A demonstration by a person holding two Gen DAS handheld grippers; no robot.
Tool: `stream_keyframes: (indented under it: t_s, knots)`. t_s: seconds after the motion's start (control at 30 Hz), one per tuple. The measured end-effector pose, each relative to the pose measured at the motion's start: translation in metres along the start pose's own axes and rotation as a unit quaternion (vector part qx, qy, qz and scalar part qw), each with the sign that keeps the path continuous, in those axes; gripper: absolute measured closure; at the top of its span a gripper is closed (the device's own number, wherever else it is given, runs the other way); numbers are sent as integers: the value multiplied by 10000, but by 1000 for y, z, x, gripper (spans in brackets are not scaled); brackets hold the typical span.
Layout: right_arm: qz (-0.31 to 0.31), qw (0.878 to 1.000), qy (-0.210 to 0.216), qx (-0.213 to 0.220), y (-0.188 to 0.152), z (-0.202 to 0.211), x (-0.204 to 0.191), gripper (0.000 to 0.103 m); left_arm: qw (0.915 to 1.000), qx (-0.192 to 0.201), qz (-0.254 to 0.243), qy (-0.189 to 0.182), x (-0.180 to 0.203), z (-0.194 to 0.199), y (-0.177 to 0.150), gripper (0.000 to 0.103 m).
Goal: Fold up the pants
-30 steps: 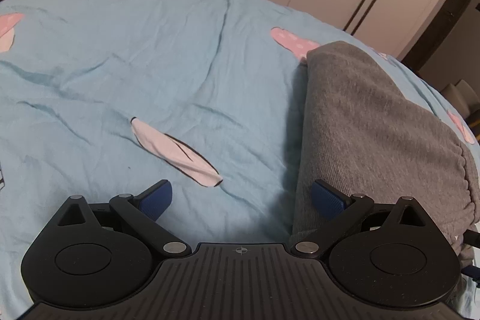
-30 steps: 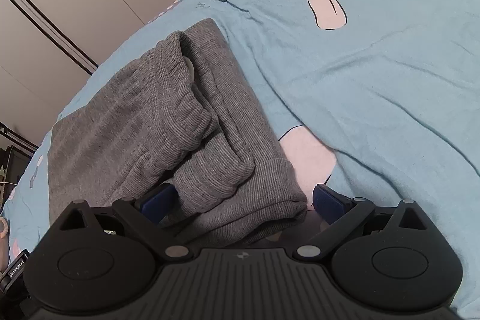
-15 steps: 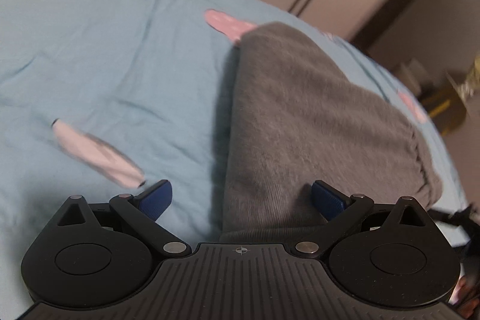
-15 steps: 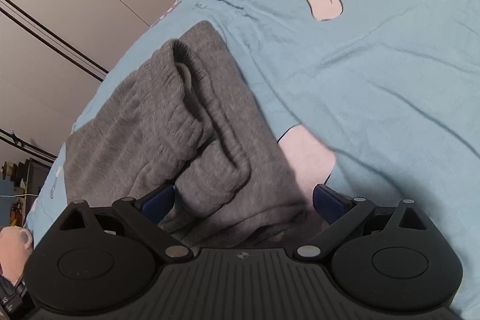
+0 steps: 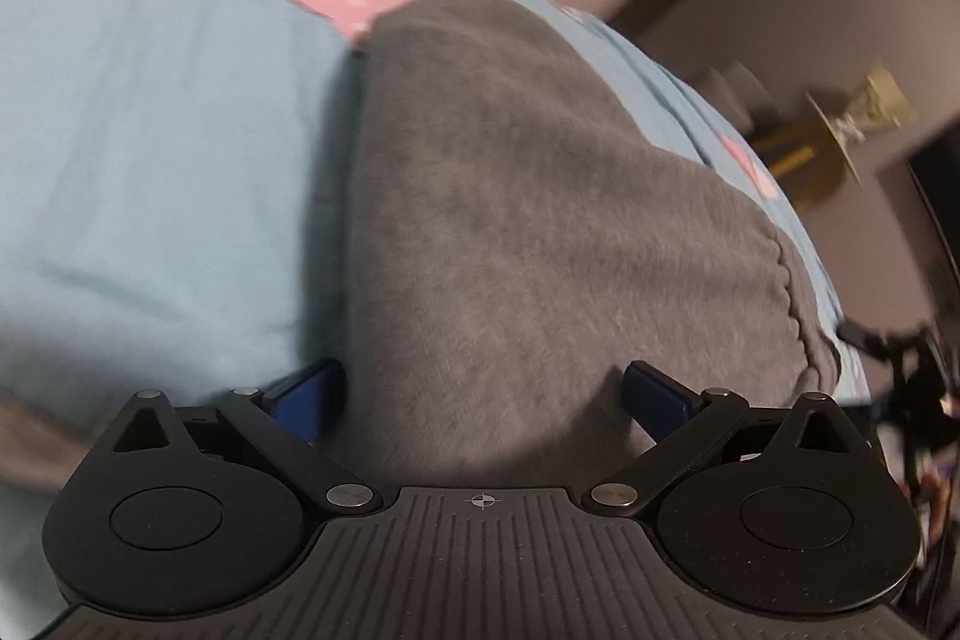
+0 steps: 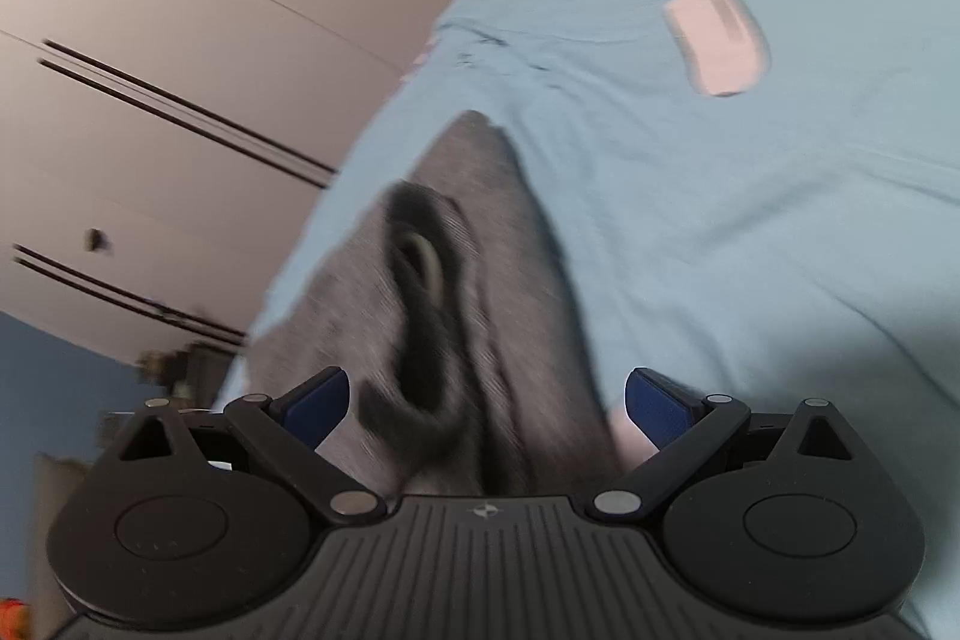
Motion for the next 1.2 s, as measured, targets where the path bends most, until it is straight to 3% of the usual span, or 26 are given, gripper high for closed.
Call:
stream_keyframes:
  t_s: [0.13, 0.33, 0.43, 0.53, 0.63, 0.67, 0.7, 0.73, 0.8, 0.9, 1.03, 1.1, 1.2]
  knots:
    - [60, 9992, 81, -388, 18, -25, 11, 4, 9972, -403, -68, -632, 6, -13, 10, 1]
    - [148, 9916, 894, -920, 28, -54, -3, 4, 9871, -812, -49, -1379, 7, -28, 25, 1]
    - [739, 9857, 775, -1303, 24, -68, -12, 4, 9832, -961, -74, -1553, 10, -39, 30, 1]
    - [672, 9851, 715, -1413, 30, -82, -9, 4, 9787, -1199, -38, -1663, 14, -50, 39, 0]
    - [549, 9875, 571, -1366, 35, -93, -7, 4, 9805, -1263, 138, -1499, 16, -53, 44, 1]
    - [636, 9880, 488, -1323, 35, -96, -10, 4, 9836, -1153, 7, -1386, 20, -50, 43, 4]
    - [778, 9883, 387, -1256, 32, -97, -14, 7, 9880, -1007, -222, -1153, 25, -46, 41, 15]
    - [991, 9874, 254, -1211, 27, -97, -19, 18, 9908, -883, -516, -890, 29, -41, 38, 20]
    - [1302, 9850, 58, -1130, 20, -90, -29, 31, 9919, -677, -775, -740, 31, -32, 35, 34]
    - [1407, 9838, 269, -1075, 19, -80, -36, 35, 9921, -794, -525, -815, 21, -37, 38, 38]
    - [885, 9882, 206, -1231, 23, -97, -18, 26, 9901, -1052, 239, -902, 9, -45, 43, 39]
    - [898, 9894, 80, -1139, 23, -104, -20, 26, 9949, -788, -153, -612, 17, -37, 44, 55]
    - [1273, 9873, -114, -943, 13, -97, -39, 37, 9963, -386, -681, -367, 35, -17, 44, 67]
Point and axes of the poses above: each gripper's, at about its wrist camera, not at the fingertips, and z roughly against the way its jaws point, x to its right, y to its top, the point moved 6 cm from there along -z, roughly the way its jaws point, and after that the axes turned 12 degrees about y, right-handed, at the moved point
